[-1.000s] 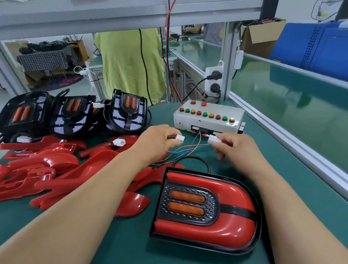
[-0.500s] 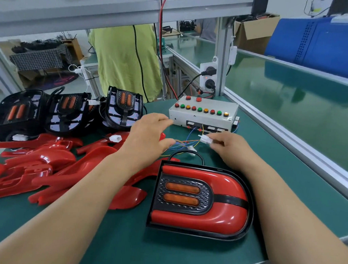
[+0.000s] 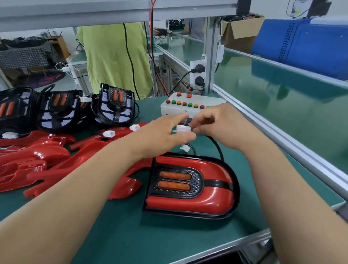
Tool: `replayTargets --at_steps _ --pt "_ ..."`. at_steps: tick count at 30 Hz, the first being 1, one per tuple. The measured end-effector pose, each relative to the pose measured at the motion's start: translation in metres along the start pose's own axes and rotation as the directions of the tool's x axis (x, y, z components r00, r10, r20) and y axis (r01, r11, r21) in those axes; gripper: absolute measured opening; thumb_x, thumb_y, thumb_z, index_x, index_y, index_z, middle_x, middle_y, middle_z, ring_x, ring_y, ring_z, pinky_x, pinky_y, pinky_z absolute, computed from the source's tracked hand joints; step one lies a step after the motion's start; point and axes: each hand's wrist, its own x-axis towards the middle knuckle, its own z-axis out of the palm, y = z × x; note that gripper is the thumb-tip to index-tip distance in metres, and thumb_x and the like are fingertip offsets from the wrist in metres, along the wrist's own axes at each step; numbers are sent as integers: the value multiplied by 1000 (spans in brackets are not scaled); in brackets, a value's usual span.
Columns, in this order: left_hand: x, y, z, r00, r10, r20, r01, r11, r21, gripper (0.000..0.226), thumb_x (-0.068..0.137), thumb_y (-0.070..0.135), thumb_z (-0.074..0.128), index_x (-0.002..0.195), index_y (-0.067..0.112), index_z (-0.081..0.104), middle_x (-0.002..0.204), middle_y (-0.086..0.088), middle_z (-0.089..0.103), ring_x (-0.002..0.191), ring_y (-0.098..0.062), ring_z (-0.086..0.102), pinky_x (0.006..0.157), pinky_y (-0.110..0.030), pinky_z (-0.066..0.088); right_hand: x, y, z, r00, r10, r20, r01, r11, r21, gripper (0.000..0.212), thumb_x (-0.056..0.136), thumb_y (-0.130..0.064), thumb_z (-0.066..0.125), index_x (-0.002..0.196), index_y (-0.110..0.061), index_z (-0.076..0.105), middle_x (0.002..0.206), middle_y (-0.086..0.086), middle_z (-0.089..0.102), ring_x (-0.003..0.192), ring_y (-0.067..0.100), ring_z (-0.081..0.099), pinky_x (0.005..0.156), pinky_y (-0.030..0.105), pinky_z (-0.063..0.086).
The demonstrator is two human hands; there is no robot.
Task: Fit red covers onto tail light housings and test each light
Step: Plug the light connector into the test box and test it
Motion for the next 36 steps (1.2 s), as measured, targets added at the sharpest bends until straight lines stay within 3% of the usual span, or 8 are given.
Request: replayTargets --at_steps 5,9,13,17,20,24,30,36 --pt "23 3 -7 862 -17 506 -19 998 65 79 68 54 74 137 40 38 134 26 43 124 5 38 90 0 28 -15 -3 11 999 9 46 -7 999 -43 16 80 -5 78 86 -19 77 90 6 75 84 17 66 80 22 50" --pt "46 12 -7 764 -100 638 -46 977 209 54 62 65 75 107 53 48 118 31 48 129 -10 42 101 -18 33 -29 0 20 1000 5 21 -6 998 59 23 79 3 74 82 -19 76 87 -1 75 82 10 67 81 18 51" --pt "60 23 1 663 -191 724 14 970 243 96 61 67 76 140 20 49 146 2 48 141 -20 35 120 -44 22 -34 2 21 1000 7 -14 -6 998 60 29 78 5 69 77 -23 74 73 -16 68 66 -7 59 68 7 45" --pt "62 28 4 730 -199 654 42 968 248 82 58 73 61 126 27 61 125 8 57 130 -20 46 116 -40 28 -40 7 20 996 45 -72 -37 993 108 34 85 3 63 79 -30 72 75 -19 68 68 -11 59 70 6 45" --pt "65 23 13 801 -164 575 -11 957 288 37 80 70 54 89 35 58 87 16 54 87 -6 52 91 -29 38 -47 14 22 989 102 -108 -87 987 134 39 91 -2 59 82 -37 71 85 -21 69 80 -11 62 75 5 45" --pt "63 23 12 869 -92 486 -29 971 235 43 86 67 53 66 29 56 66 13 56 66 -4 50 63 -26 37 -59 26 23 944 190 -271 -126 963 236 32 95 -7 58 84 -34 71 87 -22 68 75 -17 59 67 -1 39" --pt "53 25 3 836 -96 540 -77 954 290 78 65 86 44 93 18 70 84 3 66 82 -16 60 74 -30 46 -72 41 26 865 337 -372 -202 912 358 30 95 -10 59 81 -34 71 80 -20 69 64 -14 57 60 1 38" --pt "54 30 4 799 -179 574 -35 939 342 89 51 91 42 103 25 71 89 8 70 84 -9 63 71 -28 45 -73 38 42 848 385 -364 -236 889 392 27 98 -12 54 94 -34 68 99 -17 71 93 -7 62 75 3 40"
